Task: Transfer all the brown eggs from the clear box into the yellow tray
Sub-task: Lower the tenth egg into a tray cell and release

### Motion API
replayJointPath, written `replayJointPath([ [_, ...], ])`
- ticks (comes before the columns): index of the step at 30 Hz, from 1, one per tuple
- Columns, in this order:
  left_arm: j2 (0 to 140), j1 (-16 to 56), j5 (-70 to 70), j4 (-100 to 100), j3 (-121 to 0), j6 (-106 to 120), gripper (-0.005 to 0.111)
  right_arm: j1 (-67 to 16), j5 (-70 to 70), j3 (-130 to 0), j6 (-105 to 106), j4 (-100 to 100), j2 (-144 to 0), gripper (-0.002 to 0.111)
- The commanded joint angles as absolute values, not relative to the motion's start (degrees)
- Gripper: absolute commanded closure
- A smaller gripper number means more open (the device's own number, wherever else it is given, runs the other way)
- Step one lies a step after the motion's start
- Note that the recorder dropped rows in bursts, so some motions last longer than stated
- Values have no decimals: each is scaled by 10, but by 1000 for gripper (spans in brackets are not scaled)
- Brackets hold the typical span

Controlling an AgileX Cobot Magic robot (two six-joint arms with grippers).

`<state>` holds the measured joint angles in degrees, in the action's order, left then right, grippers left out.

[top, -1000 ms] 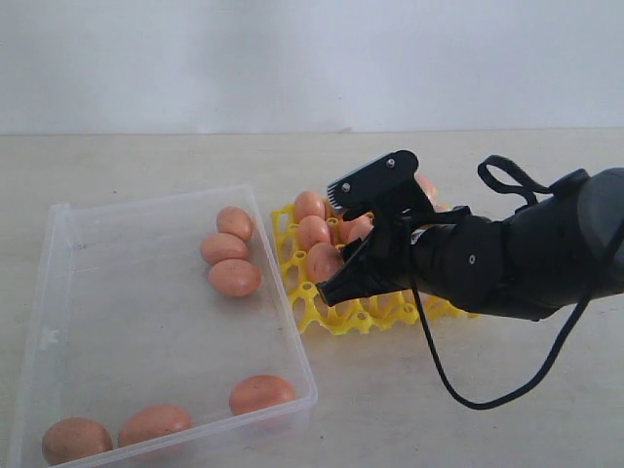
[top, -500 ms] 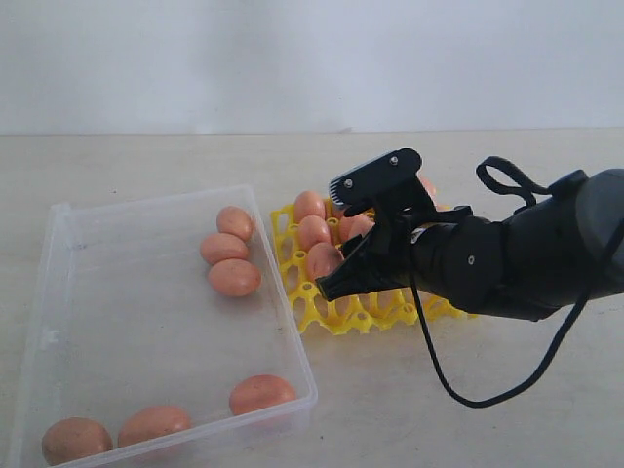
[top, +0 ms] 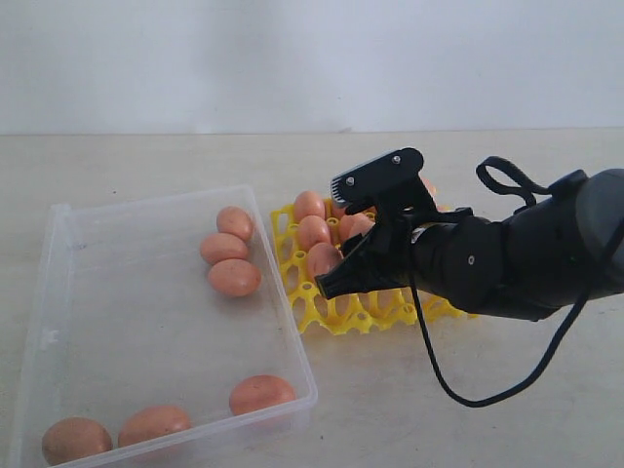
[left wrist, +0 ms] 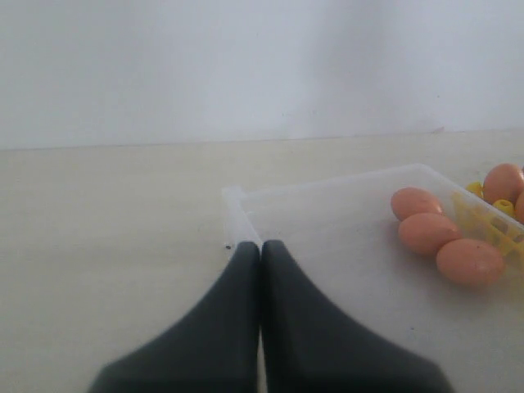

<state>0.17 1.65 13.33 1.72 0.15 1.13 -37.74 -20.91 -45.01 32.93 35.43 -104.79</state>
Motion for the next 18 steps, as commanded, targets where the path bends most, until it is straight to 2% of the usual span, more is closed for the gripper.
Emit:
replayJointPath([
  [1,0,19,133,20,0,12,111,-379,-212,-453,329,354,-1047,107],
  [18,0,19,133,20,0,12,111,-379,-212,-453,311,353,-1047,107],
])
